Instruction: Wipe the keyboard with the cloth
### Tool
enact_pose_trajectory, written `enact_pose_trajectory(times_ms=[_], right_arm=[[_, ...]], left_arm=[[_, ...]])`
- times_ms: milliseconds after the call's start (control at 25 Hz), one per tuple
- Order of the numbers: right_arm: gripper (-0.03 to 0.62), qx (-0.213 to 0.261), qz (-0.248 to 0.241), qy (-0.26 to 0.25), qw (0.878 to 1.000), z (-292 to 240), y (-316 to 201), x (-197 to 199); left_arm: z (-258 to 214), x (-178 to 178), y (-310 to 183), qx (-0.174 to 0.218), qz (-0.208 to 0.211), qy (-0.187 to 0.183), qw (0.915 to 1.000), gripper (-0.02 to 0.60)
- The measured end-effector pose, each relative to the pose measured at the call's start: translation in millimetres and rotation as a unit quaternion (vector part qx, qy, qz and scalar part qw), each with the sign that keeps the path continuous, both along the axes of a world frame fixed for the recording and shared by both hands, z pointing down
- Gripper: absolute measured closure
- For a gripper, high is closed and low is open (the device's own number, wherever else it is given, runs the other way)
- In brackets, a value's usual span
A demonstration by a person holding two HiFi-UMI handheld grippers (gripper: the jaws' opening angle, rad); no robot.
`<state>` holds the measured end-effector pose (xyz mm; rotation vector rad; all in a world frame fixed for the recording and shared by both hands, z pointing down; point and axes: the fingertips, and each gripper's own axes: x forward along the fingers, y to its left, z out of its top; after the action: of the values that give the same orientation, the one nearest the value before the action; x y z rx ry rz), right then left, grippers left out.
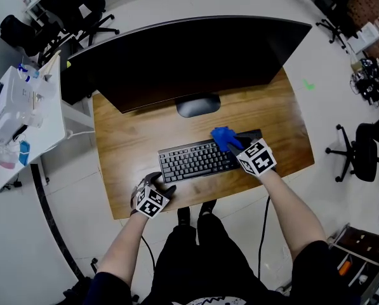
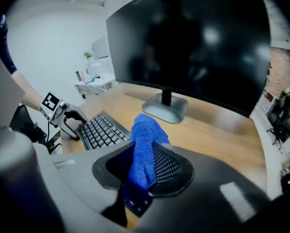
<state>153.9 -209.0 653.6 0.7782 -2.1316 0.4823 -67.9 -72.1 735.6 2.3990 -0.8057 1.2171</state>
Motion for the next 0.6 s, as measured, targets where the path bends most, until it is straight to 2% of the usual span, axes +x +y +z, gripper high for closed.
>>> enact_pose_trajectory(times_ms=[120, 240, 440, 600], right_arm=[[0.488, -0.004, -0.067, 0.009, 0.998, 12.7, 8.7, -58.2], [0.488, -0.019, -0.106, 0.058, 0.992, 39.6, 18.9, -78.5], [0.488, -0.025, -0.072, 0.083, 0.994, 50.9, 8.8, -39.5], [0.488, -0.021, -0.050, 0.119, 0.991, 53.7, -2.7, 21.2]], left_arm=[[0.6, -0.3, -0.1, -0.001, -0.001, -0.001, 1.0000, 0.285], [0.3, -1.6, -0.4, -0.002, -0.003, -0.002, 1.0000, 0.285], [0.0, 0.4, -1.0, 0.002, -0.004, 0.001, 1.0000, 0.287], [-0.2, -0.8, -0.3, 0.004, -0.006, 0.002, 1.0000, 0.287]])
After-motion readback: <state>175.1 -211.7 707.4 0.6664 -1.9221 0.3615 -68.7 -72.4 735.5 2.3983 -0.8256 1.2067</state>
